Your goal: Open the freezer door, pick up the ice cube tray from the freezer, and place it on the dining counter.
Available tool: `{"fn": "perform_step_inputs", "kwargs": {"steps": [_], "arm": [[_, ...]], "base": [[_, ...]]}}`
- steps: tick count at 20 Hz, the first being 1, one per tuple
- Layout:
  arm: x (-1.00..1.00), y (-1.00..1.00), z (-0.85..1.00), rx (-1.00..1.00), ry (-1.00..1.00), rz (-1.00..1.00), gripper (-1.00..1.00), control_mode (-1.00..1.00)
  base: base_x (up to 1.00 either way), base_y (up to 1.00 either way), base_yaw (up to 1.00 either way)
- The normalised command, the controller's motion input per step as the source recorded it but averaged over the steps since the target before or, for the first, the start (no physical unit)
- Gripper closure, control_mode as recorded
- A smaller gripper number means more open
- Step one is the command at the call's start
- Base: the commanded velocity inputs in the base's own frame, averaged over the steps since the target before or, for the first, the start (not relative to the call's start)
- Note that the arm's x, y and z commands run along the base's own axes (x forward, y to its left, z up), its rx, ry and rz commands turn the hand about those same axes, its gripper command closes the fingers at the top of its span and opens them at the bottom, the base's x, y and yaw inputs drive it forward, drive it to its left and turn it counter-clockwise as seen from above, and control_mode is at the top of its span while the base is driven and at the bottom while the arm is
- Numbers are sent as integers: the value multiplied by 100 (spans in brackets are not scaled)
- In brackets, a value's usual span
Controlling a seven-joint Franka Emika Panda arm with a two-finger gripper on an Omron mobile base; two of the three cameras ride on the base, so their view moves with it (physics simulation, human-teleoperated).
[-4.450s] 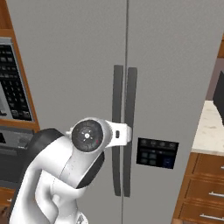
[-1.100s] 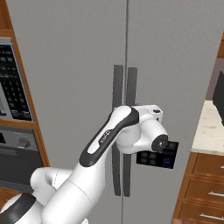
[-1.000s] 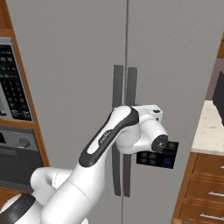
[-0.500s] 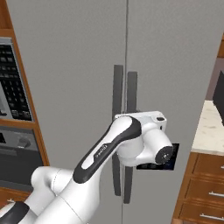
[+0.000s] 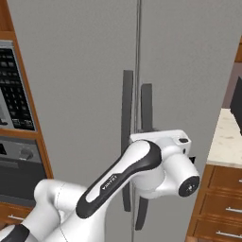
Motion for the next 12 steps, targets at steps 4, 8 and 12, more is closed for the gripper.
{"fn": "perform_step_inputs", "kwargs": {"steps": [4,8,12], "arm": [[-53,-57,8,0,0,0,100,-100],[-49,-55,7,0,1,0,100,-100],[-41,-48,6,0,1,0,100,-100]], "base": [[0,0,0],[0,0,0],[0,0,0]]}}
